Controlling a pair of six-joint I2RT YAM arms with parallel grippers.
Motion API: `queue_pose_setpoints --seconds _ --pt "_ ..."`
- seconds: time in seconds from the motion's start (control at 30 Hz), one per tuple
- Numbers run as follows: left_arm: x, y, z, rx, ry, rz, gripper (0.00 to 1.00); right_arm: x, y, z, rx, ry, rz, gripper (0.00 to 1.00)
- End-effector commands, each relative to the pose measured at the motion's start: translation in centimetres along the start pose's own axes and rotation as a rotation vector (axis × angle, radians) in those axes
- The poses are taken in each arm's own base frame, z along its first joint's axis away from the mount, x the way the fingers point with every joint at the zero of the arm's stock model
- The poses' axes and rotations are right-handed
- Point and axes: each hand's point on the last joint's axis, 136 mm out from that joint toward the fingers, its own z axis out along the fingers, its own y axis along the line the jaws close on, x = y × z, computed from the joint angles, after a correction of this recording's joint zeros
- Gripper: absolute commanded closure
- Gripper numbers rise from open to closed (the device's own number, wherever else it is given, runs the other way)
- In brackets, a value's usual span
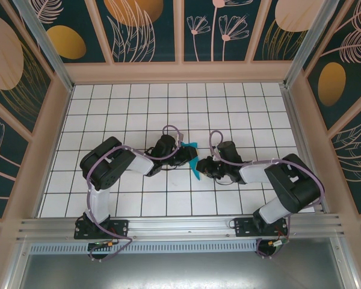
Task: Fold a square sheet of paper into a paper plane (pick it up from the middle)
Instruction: Fold the wing for the fifth time at the center of the table.
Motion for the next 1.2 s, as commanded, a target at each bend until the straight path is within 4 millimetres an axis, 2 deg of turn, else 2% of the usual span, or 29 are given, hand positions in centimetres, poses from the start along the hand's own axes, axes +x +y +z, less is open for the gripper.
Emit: queue_pose_setpoints --seconds 0.0,0.23,0.47,0.7,0.97,1.17 --pt "1.3 2.3 0.4 -0.072 0.046 -0.016 0.62 -0.1 0.5 -0.4 0.000 -0.001 -0.018 0.79" --pt "1.3 2.3 0.4 -0.071 0.048 -0.017 0.62 0.6 0.0 -0.1 -0.003 0.026 -0.002 0.89" --pt "1.3 2.6 0.4 -0.082 0.046 -0.026 0.62 2.6 -2.2 0.9 0.061 0.096 0.012 0.90" --pt "1.4 2.8 0.5 -0.087 0.049 -0.029 0.62 3.9 -3.1 1.3 0.101 0.141 0.017 0.89" --pt "1.4 2.9 0.5 -0.092 0.052 -0.032 0.62 2.6 -0.5 0.0 0.069 0.084 -0.024 0.85" --pt "1.5 2.9 0.4 -0.091 0.052 -0.030 0.62 2.8 -0.3 -0.6 0.058 0.076 -0.016 0.83"
